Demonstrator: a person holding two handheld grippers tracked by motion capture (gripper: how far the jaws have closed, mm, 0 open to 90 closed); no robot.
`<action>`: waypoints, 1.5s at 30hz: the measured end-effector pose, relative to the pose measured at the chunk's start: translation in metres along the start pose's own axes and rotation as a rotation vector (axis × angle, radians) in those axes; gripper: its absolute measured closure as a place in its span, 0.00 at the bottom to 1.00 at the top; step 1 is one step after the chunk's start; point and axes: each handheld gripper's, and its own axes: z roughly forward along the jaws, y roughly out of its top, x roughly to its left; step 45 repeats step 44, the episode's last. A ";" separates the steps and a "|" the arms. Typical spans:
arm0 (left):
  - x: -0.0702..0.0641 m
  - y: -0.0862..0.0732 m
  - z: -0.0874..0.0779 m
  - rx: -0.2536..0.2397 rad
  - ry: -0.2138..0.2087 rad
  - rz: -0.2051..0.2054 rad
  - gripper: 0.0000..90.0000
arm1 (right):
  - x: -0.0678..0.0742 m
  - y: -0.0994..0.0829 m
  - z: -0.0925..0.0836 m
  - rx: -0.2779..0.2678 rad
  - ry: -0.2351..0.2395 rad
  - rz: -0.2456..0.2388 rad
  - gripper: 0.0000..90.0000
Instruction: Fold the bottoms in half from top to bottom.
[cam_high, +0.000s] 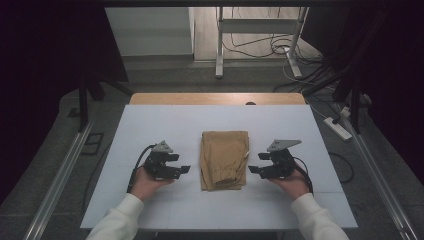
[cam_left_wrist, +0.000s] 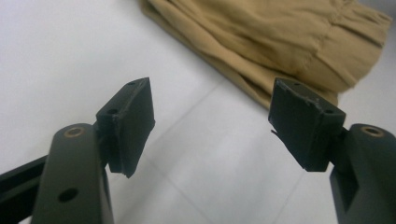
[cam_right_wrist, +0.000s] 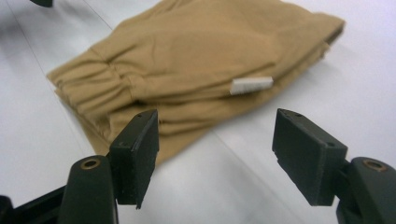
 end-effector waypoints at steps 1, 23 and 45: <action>0.000 -0.003 -0.002 0.001 0.000 -0.002 0.34 | 0.000 -0.003 -0.002 0.002 -0.004 0.003 0.36; 0.002 -0.052 -0.041 -0.035 0.039 -0.059 0.34 | -0.002 -0.047 -0.032 0.014 -0.023 0.032 0.35; 0.000 -0.051 -0.036 -0.025 0.037 -0.054 0.33 | -0.002 -0.047 -0.032 0.010 -0.009 0.024 0.34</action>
